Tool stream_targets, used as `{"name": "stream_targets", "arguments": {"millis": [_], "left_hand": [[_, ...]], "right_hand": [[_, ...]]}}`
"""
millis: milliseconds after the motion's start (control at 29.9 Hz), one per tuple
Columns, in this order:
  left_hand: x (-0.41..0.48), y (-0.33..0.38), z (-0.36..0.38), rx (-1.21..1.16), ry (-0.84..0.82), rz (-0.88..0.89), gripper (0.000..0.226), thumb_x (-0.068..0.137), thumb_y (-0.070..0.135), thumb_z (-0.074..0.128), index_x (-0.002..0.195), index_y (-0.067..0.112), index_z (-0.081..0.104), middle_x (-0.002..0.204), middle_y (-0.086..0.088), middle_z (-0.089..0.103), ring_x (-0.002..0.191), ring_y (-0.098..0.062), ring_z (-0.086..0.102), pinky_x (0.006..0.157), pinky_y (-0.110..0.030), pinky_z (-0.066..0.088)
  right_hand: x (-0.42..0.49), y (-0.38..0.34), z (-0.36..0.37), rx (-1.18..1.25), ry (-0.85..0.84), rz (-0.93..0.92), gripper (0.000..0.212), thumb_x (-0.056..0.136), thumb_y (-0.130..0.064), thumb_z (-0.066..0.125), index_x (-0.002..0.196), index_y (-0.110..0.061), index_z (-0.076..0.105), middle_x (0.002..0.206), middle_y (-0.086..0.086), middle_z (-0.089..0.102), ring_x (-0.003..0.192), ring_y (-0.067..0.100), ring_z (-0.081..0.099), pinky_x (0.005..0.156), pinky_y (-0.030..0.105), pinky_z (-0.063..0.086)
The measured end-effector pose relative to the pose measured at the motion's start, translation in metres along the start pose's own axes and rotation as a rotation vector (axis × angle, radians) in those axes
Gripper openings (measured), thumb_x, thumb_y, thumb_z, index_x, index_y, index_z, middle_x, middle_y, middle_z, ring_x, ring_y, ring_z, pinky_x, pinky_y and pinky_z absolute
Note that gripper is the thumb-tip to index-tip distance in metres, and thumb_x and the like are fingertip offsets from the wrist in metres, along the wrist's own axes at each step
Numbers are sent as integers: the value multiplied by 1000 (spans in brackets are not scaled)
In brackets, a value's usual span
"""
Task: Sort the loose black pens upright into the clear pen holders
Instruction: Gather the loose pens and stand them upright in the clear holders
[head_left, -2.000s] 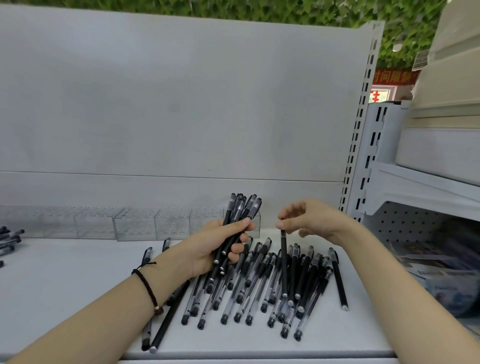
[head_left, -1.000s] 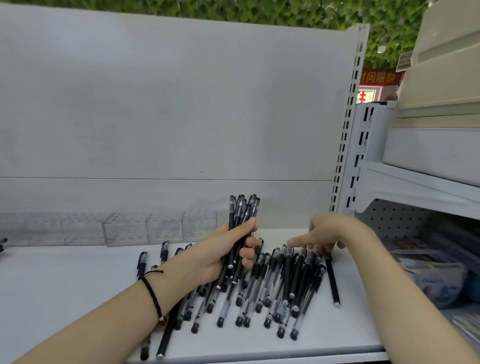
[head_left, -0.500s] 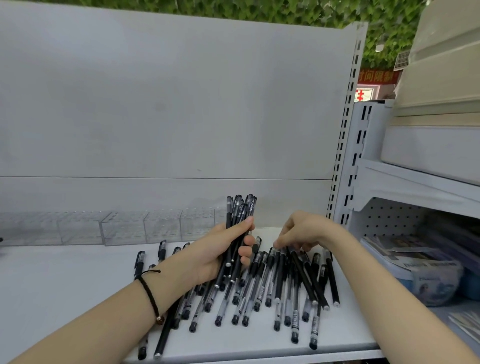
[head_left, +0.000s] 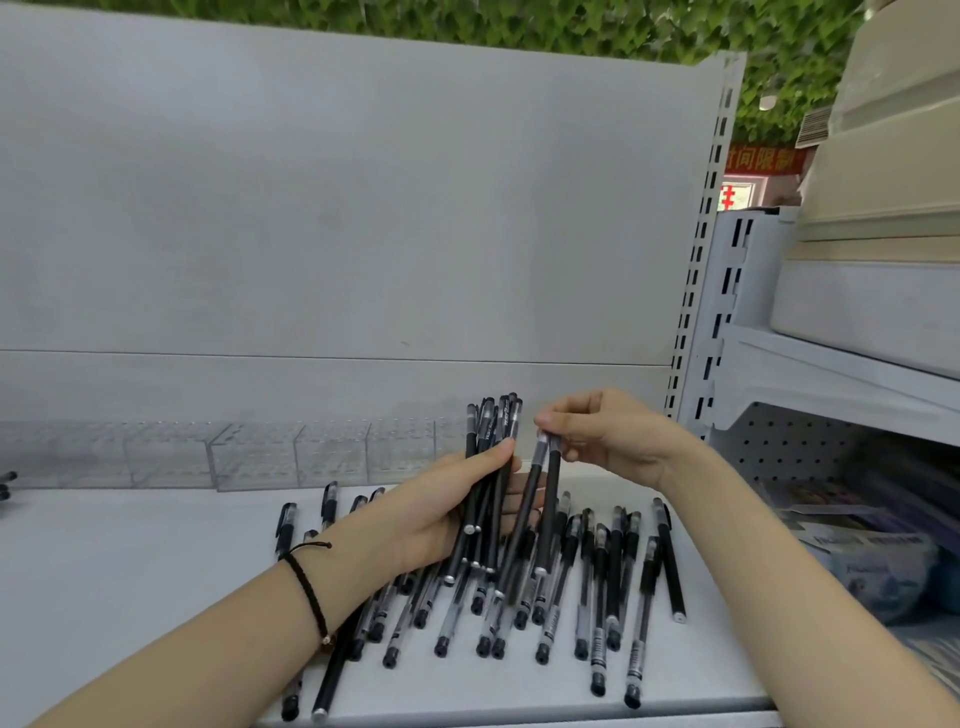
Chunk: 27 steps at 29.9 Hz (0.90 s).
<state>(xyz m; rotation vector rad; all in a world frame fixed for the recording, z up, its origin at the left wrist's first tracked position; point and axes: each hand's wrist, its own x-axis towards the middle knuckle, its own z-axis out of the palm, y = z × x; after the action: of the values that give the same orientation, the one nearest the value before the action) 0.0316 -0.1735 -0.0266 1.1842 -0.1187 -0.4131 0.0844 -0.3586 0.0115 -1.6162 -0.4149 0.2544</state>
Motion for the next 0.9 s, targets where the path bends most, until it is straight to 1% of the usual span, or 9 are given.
{"name": "stream_targets", "arguments": {"millis": [67,134,301,402,468,569,669,803,904], "left_hand": [[-2,0,4,3,-28,2,37,95,29,56,116,-1,62,110,-18,71,103,-29,69,89,-39,56],[-5,0,8,-60,-65,-17,37,97,29,52,120,1,59,113,-23,68,106,-34,67,90,-44,54],[-5,1,10,-108,-56,-37,36,95,34,53,110,2,61,98,-21,72,74,-25,74,66,-36,61],[-4,-1,8,-119,-68,-29,36,85,37,63,102,6,58,81,-13,69,55,-17,65,54,-33,60],[-3,-2,6,-113,-120,-19,31,79,29,69,99,10,55,75,-8,61,51,-13,57,49,-27,55],[0,-4,1,-87,-159,-9,22,79,15,71,92,10,54,70,-3,55,48,-9,49,43,-20,47],[1,-3,-1,-99,-150,-27,19,79,15,70,90,11,55,66,-1,53,45,-8,47,41,-18,43],[-1,-1,-3,-118,-109,-25,18,78,16,69,87,10,55,63,-1,51,42,-7,46,39,-17,41],[-1,0,-3,-103,-82,-9,22,75,18,70,88,11,54,62,-1,51,41,-8,45,38,-18,41]], "right_hand": [[1,-3,6,80,-4,-65,11,73,-9,71,80,-1,67,65,5,63,52,8,54,48,16,43],[2,-3,11,96,-3,-124,14,72,-12,71,79,-1,67,67,6,62,54,10,52,49,16,42],[4,0,16,-9,77,-252,4,83,-4,68,82,-1,66,70,9,60,58,15,48,54,18,43],[3,0,18,-97,96,-309,5,85,-4,67,85,1,66,68,6,60,53,11,48,55,18,43],[2,0,19,-144,105,-323,7,86,-5,67,87,3,65,68,5,60,52,9,48,56,18,44],[0,-1,22,-199,123,-313,12,86,-8,69,90,3,65,69,3,60,53,8,50,56,19,45],[-4,-5,17,-253,157,-275,14,86,-17,71,90,-4,67,77,-1,63,61,9,55,59,22,48],[-18,-13,-7,-353,141,-119,17,86,-22,70,94,-8,68,83,-1,64,69,11,58,62,25,48],[-32,-7,-20,-591,126,19,22,86,-23,71,97,-4,67,81,2,67,66,10,57,59,23,46]]}}
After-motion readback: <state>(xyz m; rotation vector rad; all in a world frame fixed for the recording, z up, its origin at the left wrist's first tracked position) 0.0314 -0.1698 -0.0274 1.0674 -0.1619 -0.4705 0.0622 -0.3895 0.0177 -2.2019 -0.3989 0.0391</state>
